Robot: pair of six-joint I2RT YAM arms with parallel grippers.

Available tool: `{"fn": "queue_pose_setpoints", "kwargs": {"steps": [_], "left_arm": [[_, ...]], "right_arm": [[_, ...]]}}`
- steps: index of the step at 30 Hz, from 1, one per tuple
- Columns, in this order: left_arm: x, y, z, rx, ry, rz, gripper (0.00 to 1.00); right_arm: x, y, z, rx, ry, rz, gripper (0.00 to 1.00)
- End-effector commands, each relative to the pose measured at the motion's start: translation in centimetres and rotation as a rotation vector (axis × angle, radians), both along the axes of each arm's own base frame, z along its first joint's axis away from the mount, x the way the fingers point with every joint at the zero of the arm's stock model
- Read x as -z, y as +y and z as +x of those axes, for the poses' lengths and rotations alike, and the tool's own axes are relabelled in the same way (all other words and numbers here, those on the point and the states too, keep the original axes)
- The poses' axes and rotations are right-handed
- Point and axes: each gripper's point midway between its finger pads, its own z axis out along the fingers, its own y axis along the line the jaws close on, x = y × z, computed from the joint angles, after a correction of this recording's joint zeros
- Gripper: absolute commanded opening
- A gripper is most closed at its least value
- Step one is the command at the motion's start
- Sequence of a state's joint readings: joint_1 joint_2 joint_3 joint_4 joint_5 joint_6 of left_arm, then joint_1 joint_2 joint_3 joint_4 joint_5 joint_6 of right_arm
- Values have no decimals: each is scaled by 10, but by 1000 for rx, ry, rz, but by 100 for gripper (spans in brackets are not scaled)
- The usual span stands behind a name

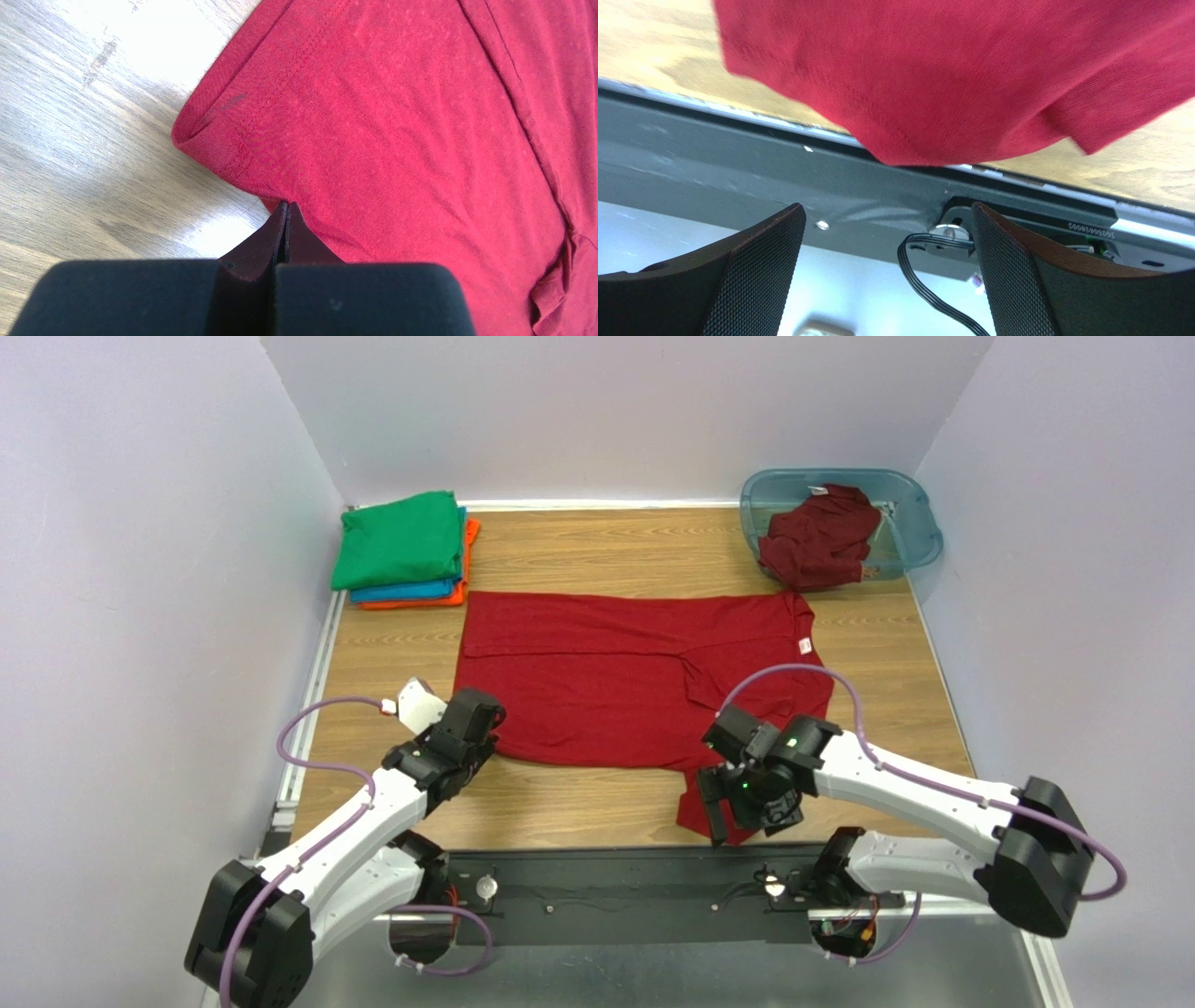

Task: Fold and stack the t-shirts
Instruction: Fold the tshirt

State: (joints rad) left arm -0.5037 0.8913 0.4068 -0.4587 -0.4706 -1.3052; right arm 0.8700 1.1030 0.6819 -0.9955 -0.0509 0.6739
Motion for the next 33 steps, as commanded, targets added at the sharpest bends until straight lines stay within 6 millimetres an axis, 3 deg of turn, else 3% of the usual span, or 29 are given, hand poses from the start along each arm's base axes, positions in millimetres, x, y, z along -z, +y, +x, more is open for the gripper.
{"fn": "queue_pose_setpoints", "kwargs": {"steps": [1,6,17,24,30,31,33], "left_arm": [[0,7,1,-19,-6,29,0],[1,6,1,-18,-11,21,0],[0,6,1,-20,-18,17,0],[-1,7,2,-22,-17,22,0],[-6,8,3,-27,-21,30,0],[-6,8,3,-26,-20,31,0],[-8,7,4,-26,-26,28,0]], "right_arm": [[9,-1,-15,-12,48,-56,92],[21,-1,0,5,-10,-101,86],[47,-3,8,31,-20,-169,72],[51,-6,12,67,-32,-202,32],[40,-7,17,97,-50,-229,14],[35,-9,20,107,-67,-236,1],[24,-13,28,116,-108,-265,1]]}}
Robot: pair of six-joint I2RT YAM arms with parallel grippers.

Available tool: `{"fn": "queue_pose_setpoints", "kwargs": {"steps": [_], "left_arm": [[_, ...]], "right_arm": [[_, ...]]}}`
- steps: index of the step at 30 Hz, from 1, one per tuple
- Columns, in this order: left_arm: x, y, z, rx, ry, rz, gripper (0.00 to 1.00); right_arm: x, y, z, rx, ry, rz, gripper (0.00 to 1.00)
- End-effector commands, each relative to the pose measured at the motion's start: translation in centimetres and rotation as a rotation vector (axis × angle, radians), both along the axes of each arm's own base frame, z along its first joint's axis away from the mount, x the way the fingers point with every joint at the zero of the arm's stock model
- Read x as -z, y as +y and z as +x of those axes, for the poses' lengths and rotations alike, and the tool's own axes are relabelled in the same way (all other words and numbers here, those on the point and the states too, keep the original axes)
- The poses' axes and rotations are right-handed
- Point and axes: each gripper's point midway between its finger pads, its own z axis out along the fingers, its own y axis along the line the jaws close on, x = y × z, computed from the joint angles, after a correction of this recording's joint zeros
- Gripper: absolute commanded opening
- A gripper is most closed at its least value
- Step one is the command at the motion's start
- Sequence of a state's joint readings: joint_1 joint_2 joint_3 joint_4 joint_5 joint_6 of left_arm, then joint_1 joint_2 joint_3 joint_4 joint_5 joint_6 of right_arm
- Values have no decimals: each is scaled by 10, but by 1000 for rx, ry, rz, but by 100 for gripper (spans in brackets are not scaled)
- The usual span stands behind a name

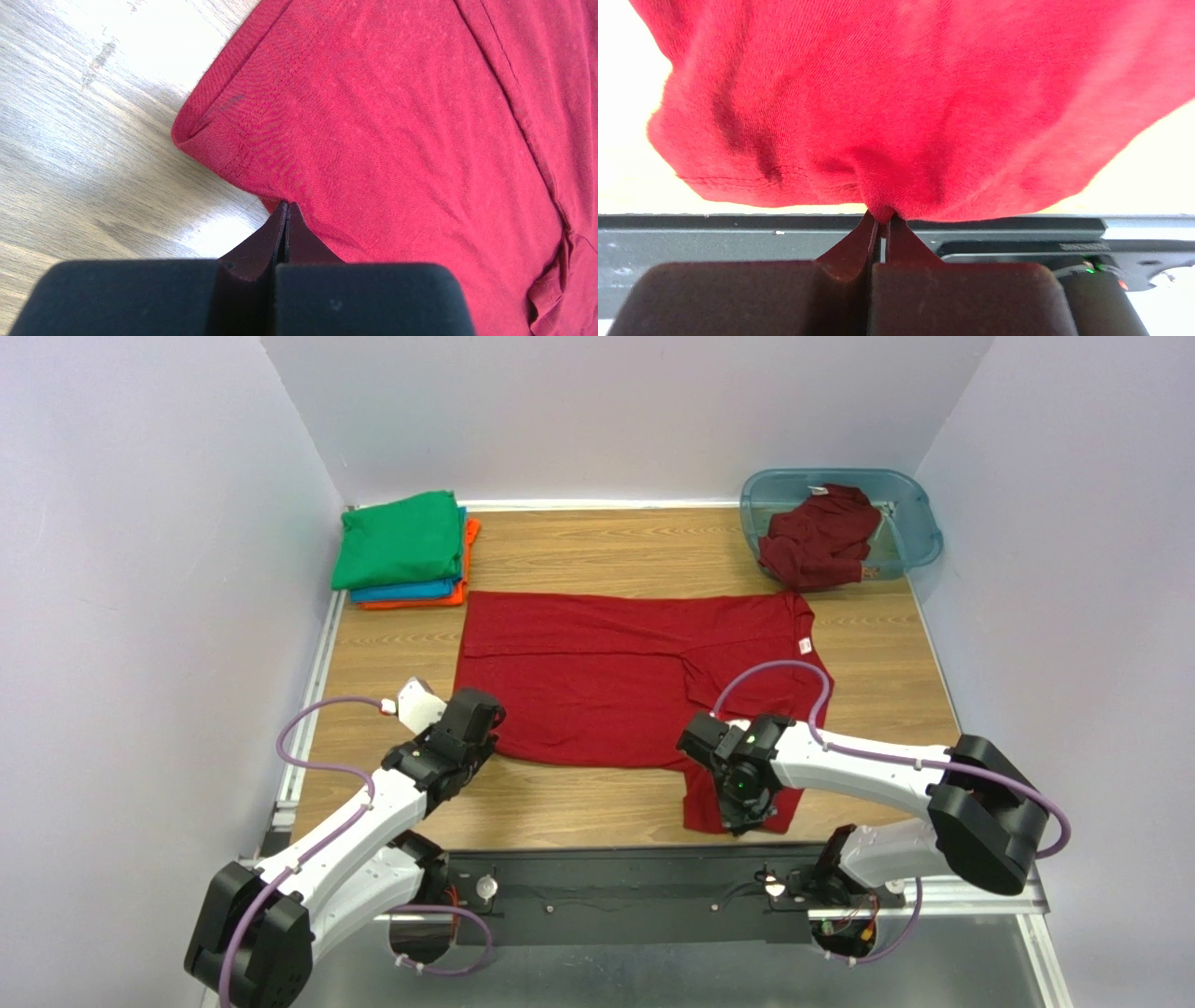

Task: Fold and stack the t-shirts
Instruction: Fold the tshirt

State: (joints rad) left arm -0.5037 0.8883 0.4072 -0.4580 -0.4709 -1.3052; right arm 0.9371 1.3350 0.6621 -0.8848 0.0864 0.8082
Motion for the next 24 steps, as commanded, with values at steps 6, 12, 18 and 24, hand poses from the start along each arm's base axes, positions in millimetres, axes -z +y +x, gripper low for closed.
{"fn": "queue_pose_setpoints", "kwargs": {"steps": [6,12,18,24], "left_arm": [[-16,4,10,-9,-46,29,0],[-25,3,16,7,-61,46,0],[-34,2,24,8,-72,63,0],[-42,2,34,-2,-85,84,0]], "right_arm": [[-31,-6,29,16,-127,-91,1],[-41,-10,51,17,-188,-161,1],[-54,-8,80,33,-247,-179,1],[-68,-14,114,72,-309,-200,1]]}}
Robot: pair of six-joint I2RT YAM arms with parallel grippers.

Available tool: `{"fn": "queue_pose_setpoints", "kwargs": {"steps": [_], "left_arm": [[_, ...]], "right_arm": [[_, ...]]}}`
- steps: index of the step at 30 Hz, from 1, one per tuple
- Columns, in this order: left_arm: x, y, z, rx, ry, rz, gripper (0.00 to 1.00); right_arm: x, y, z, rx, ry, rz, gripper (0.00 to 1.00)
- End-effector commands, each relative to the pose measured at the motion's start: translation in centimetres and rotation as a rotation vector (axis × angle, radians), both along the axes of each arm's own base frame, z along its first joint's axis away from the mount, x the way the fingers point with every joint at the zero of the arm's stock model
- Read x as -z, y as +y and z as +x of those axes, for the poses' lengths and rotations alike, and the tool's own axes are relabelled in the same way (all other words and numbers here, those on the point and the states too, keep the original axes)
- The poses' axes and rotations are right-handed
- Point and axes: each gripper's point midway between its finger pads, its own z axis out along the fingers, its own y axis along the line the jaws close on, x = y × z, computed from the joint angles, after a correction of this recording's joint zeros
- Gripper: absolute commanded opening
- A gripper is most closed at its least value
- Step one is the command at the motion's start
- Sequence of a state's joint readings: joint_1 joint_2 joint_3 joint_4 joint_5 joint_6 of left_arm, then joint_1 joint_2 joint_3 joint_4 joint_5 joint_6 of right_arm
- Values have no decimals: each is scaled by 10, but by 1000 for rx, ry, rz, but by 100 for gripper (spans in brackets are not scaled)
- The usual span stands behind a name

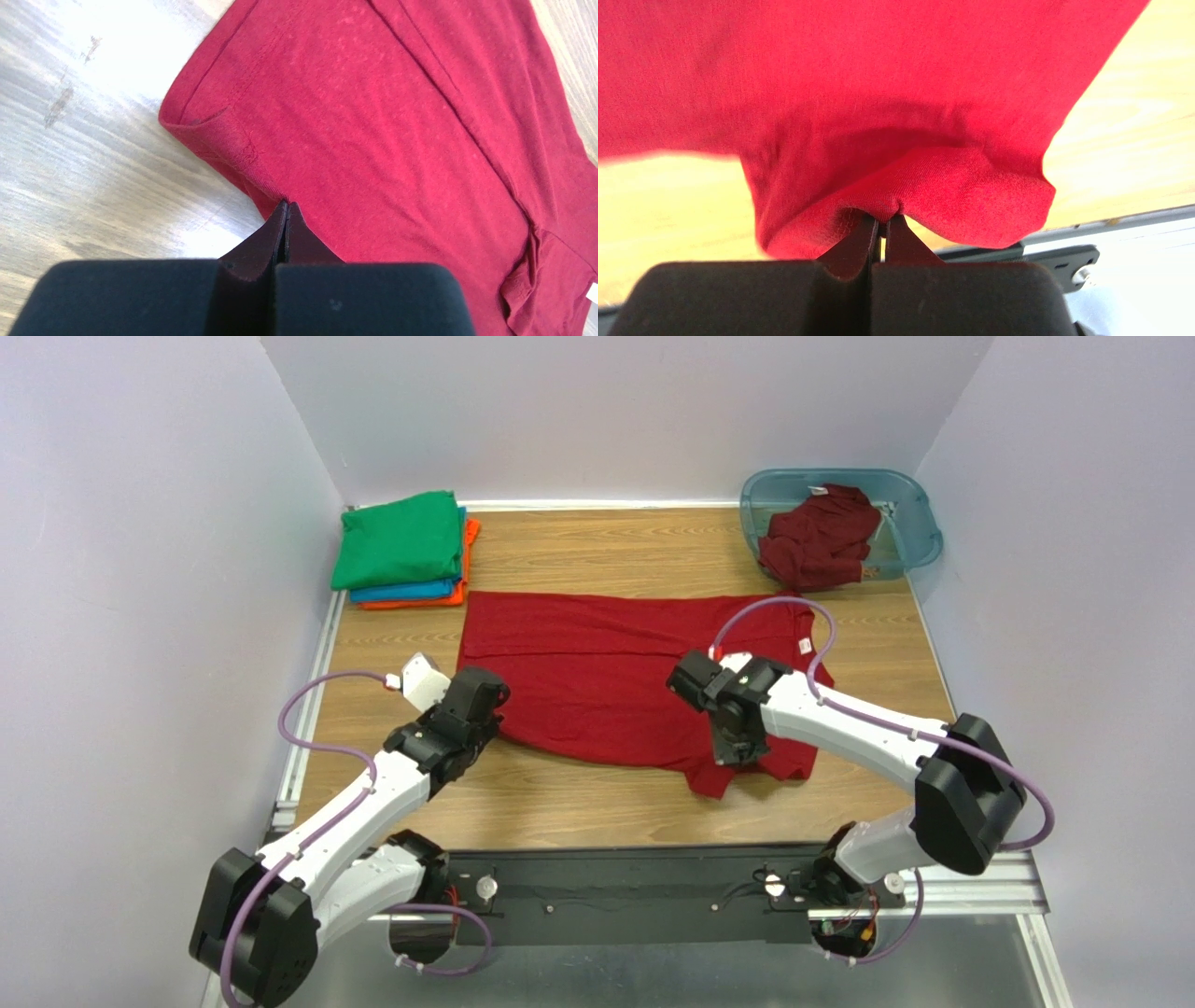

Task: Fold and stack the t-shirts
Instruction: Fold the tshirt

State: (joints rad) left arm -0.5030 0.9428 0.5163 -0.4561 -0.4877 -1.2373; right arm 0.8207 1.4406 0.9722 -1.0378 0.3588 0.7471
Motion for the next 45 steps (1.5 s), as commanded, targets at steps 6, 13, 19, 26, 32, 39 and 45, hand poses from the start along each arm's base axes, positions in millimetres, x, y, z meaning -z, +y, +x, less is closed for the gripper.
{"fn": "queue_pose_setpoints", "kwargs": {"steps": [6,13,19,26,32,39,45], "left_arm": [[-15,10,28,-38,-36,80,0],[-18,16,55,-35,-14,118,0],[-21,11,75,5,-21,119,0],[-20,8,91,30,-10,140,0],[-14,15,98,23,22,165,0],[-13,32,98,-27,38,179,0],[-14,28,108,-8,33,177,0]], "right_arm": [[-25,-6,65,30,-127,-51,1],[-32,1,102,55,-176,-49,1],[-50,4,132,98,-257,-38,1],[-65,-1,152,111,-307,-42,1],[-67,-14,160,140,-310,-55,1],[-73,-29,171,191,-334,-56,1],[-71,-28,183,200,-339,-51,1]]}}
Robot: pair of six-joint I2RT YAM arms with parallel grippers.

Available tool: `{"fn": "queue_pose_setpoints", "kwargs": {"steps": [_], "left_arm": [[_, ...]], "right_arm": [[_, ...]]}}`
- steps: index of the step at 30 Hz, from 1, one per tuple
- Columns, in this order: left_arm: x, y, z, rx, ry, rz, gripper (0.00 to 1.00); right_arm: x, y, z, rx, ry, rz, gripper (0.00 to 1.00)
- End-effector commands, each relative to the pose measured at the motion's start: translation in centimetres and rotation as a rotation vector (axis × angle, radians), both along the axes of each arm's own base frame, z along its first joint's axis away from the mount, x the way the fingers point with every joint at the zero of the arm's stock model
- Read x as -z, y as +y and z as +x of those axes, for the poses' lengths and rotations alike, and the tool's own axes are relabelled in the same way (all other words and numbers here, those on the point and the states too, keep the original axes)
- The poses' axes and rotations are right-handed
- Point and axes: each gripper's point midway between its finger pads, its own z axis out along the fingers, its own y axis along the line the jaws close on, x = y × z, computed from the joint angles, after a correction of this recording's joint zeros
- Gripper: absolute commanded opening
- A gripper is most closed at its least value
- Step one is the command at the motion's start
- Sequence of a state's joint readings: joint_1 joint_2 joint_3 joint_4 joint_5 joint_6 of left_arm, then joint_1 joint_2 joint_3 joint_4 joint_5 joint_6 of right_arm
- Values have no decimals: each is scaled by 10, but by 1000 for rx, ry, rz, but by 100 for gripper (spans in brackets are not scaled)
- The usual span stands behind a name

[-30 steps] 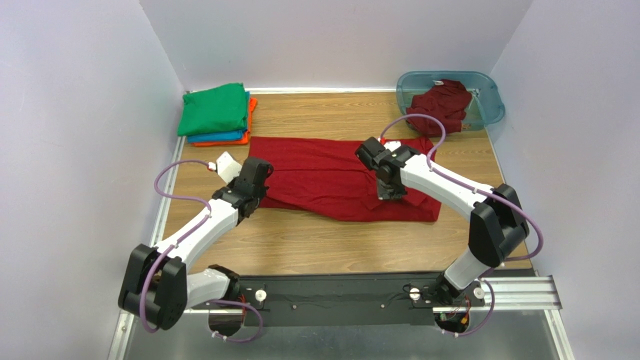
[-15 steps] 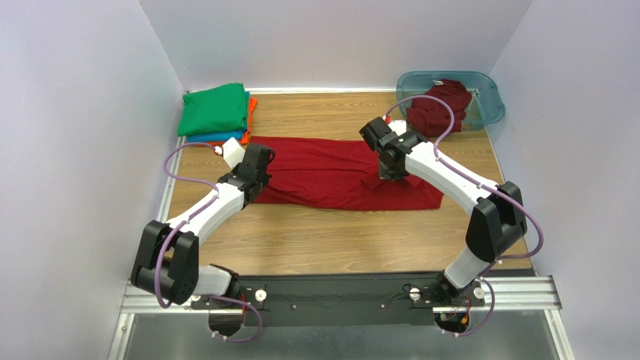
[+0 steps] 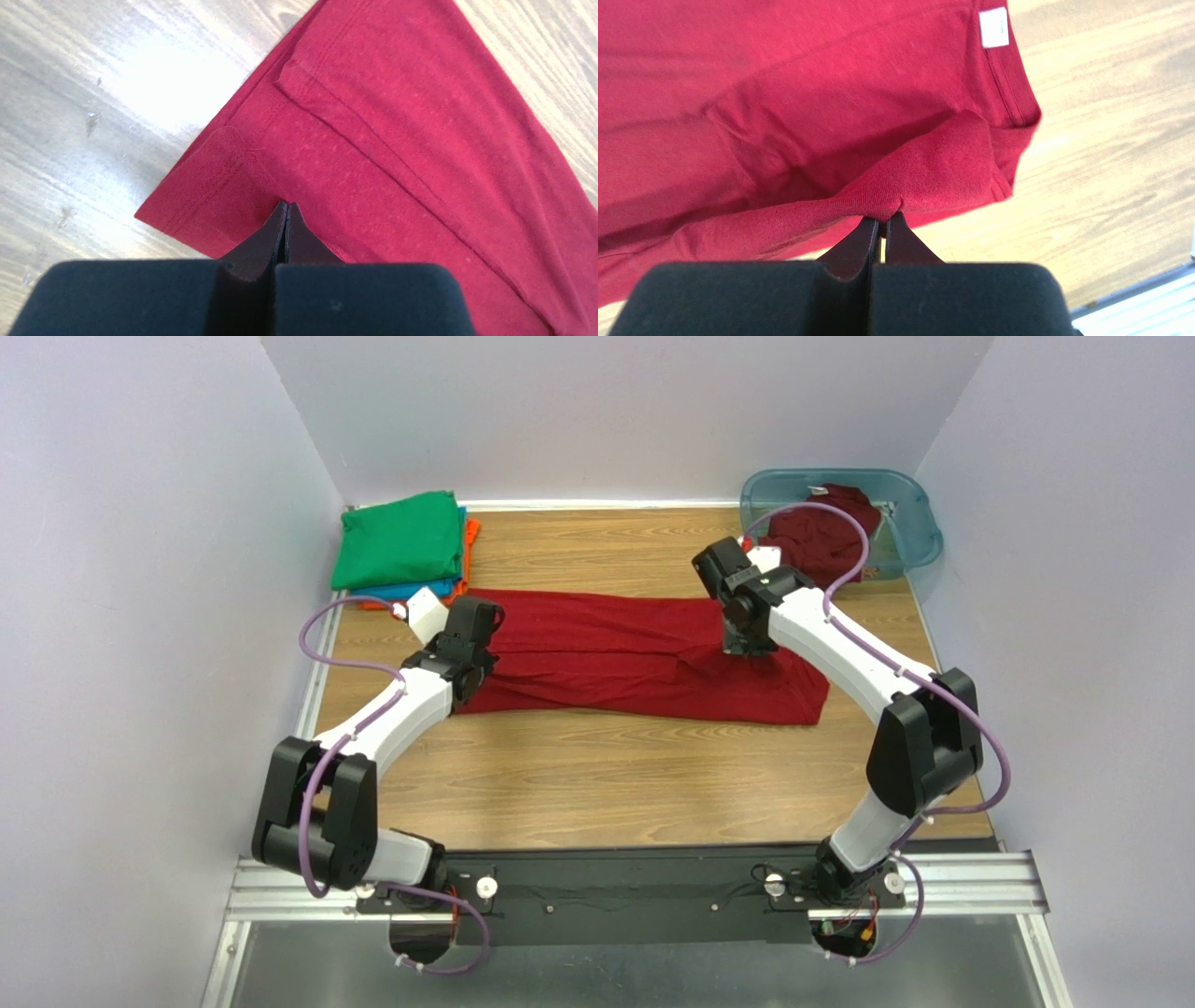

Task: Fold and stack the t-shirts
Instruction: Fold the tshirt

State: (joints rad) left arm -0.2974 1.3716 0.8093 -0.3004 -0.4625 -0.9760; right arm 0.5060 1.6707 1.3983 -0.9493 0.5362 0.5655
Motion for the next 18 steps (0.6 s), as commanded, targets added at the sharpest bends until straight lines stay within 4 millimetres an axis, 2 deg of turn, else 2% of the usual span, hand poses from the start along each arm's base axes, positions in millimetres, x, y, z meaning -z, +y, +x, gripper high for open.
{"fn": "queue_pose_setpoints", "kwargs": {"steps": [1,12,18], "left_arm": [[-2,0,12,5,0,22,0],[8,-4,32,16,31,33,0],[17,-1,38,7,49,39,0]], "right_arm": [[-6,1,23,14,-54,-18,1],[-9,-1,55,51,-85,-22,1],[-2,-2,70,49,-67,-30,1]]}}
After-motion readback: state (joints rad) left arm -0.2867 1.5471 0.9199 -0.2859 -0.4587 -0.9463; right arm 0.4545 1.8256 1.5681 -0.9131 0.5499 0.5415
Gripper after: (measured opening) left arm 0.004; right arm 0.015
